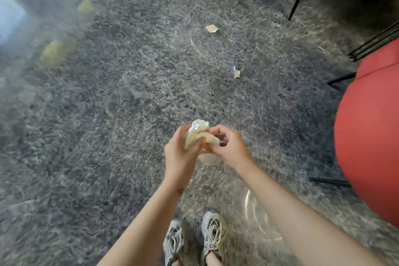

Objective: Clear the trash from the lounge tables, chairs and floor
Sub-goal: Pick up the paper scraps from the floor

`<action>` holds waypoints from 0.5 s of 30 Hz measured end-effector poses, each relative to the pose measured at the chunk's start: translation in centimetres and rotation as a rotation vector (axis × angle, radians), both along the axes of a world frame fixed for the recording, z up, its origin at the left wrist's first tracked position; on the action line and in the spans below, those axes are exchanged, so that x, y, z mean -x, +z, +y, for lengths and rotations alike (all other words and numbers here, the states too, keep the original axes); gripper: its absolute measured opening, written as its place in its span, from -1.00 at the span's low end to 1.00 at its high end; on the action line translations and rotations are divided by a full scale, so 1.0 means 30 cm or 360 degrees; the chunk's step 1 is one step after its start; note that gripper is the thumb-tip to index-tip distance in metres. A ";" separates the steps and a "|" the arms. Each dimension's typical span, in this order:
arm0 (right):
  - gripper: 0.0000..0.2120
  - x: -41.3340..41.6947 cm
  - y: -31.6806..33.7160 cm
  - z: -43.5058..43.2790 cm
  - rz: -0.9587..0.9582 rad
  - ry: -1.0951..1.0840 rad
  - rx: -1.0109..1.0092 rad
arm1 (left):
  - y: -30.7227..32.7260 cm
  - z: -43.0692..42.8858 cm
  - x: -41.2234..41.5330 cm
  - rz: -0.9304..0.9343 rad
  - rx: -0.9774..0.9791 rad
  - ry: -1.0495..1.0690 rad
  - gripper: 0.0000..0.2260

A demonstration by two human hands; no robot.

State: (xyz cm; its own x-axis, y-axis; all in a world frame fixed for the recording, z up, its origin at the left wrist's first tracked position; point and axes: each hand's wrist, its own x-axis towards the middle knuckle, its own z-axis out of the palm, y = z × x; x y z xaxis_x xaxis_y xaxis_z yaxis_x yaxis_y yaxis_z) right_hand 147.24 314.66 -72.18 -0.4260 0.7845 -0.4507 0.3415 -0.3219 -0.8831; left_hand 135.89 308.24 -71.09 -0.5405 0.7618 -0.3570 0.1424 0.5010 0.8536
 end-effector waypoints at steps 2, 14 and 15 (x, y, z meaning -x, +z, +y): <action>-0.79 0.018 -0.017 0.083 -0.0019 -0.0012 0.0040 | -0.018 0.088 0.024 -0.0003 -0.0002 -0.0016 -0.83; -0.88 0.336 -0.188 0.684 0.0148 -0.0932 0.0586 | -0.152 0.726 0.419 0.0013 0.0160 -0.0296 -0.75; -0.88 0.361 -0.205 0.742 0.0126 -0.0959 0.0582 | -0.162 0.785 0.462 0.0038 0.0190 -0.0311 -0.73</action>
State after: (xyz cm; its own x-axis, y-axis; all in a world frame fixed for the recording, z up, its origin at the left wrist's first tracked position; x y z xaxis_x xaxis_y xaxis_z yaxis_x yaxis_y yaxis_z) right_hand 136.41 336.91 -78.33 -0.0075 0.6982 -0.7158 -0.0499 -0.7152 -0.6971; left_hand 122.03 331.79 -75.96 -0.3962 0.8059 -0.4399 0.2660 0.5593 0.7851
